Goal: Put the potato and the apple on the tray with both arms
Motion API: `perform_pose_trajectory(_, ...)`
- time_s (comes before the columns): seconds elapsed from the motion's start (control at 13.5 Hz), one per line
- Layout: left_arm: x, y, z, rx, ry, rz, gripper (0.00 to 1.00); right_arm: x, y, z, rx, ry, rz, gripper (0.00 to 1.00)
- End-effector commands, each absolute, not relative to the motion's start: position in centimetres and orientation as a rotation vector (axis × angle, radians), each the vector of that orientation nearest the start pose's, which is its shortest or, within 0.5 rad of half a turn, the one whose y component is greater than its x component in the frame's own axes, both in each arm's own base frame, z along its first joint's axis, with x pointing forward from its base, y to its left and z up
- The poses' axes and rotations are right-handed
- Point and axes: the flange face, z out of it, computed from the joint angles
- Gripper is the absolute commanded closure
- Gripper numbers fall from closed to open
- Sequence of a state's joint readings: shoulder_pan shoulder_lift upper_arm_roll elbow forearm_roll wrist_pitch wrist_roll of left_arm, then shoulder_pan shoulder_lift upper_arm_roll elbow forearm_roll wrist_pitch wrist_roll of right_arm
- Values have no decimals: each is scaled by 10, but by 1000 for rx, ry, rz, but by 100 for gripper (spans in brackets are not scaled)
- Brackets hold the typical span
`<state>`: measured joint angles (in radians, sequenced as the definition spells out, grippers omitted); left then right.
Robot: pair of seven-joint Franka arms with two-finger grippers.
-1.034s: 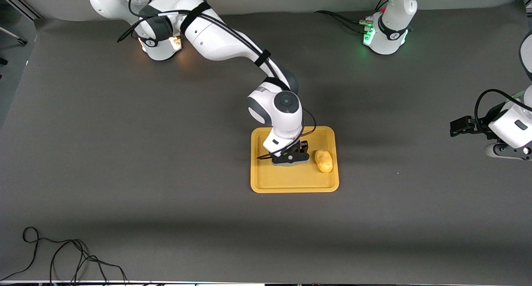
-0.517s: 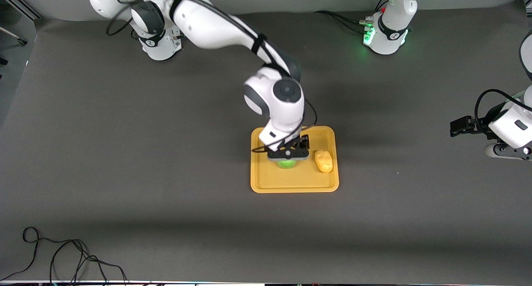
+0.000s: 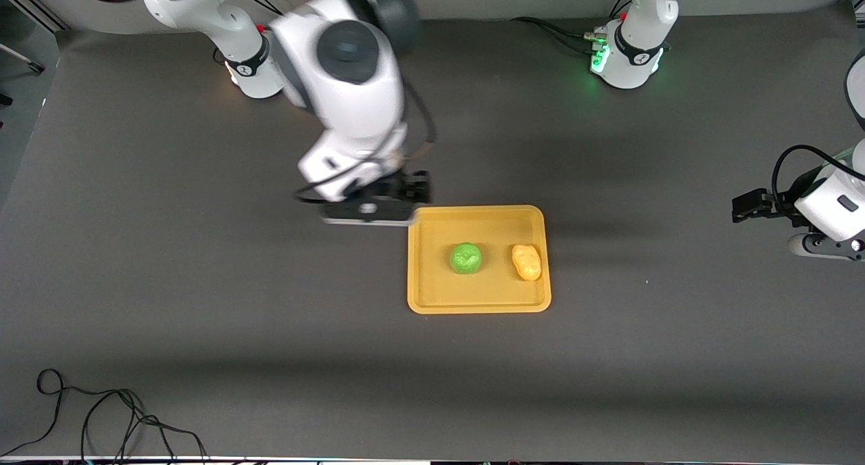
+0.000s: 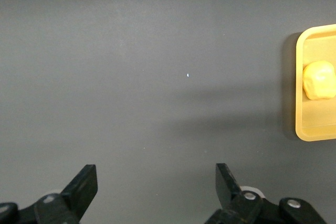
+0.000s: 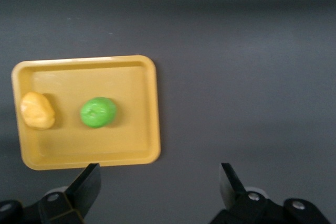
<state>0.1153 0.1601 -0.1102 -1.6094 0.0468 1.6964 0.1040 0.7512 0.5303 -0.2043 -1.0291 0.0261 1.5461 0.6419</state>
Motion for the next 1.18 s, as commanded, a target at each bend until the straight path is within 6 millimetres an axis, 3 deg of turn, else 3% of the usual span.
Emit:
perform_pose_trajectory(0.0, 606, 10, 529, -3107, 170, 120, 0, 556, 321, 571, -3225, 46, -2, 0)
perform_pose_trajectory(0.15, 607, 10, 529, -3107, 168, 115, 0, 555, 256, 590, -3205, 10, 7, 0)
perform_pose_trajectory(0.22, 607, 11, 529, -3108, 165, 113, 0, 559, 217, 595, -3190, 10, 15, 0)
perform_pose_trajectory(0.37, 607, 11, 528, -3108, 165, 115, 0, 563, 158, 602, -3170, -35, 28, 0)
perform_pose_trajectory(0.81, 607, 13, 525, -3108, 175, 130, 0, 566, 7, 611, -3137, -103, 29, 0)
perform_pose_trajectory(0.89, 607, 14, 526, -3108, 180, 128, 0, 565, -13, 611, -3136, -84, 31, 0)
perform_pose_trajectory(1.11, 609, 14, 523, -3109, 182, 128, 0, 564, -35, 612, -3143, -36, 34, 0)
